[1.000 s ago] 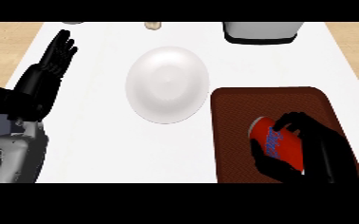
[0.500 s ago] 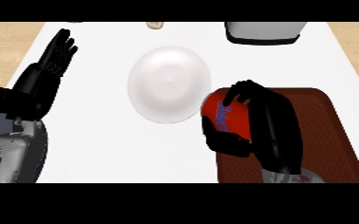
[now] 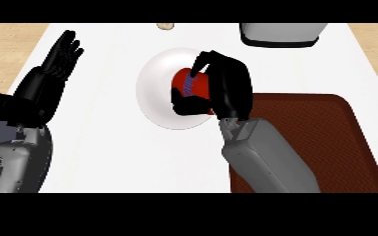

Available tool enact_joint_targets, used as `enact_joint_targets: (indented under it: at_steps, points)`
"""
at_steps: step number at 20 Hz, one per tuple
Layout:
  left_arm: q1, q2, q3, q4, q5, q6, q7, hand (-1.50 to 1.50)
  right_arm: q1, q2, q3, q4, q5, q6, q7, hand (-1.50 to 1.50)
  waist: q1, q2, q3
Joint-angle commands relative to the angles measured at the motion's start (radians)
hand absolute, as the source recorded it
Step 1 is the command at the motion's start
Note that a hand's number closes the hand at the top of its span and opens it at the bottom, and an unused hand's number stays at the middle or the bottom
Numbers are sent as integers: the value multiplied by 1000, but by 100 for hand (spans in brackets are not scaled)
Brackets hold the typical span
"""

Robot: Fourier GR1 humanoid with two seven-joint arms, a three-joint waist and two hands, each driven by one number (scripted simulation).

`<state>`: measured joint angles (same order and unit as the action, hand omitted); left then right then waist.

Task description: Pick the can from the tray and place it in the plate

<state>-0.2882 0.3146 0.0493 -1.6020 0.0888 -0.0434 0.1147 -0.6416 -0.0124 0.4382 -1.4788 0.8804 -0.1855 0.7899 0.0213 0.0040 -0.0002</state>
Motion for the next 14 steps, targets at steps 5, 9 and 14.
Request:
enact_joint_targets:
  at_steps: [5,9,14]
  points:
    - [-24,-33,-5,21,-21,13,9,0,-293,12,48,457,-151,-194,12,150,11,2,0]
    - [-57,-38,-17,60,-26,-9,-17,0,-367,12,95,685,-234,-296,-67,150,31,10,0]
    - [-64,-34,-24,23,-15,-23,22,0,-371,12,71,843,-358,-400,-176,150,63,18,1]
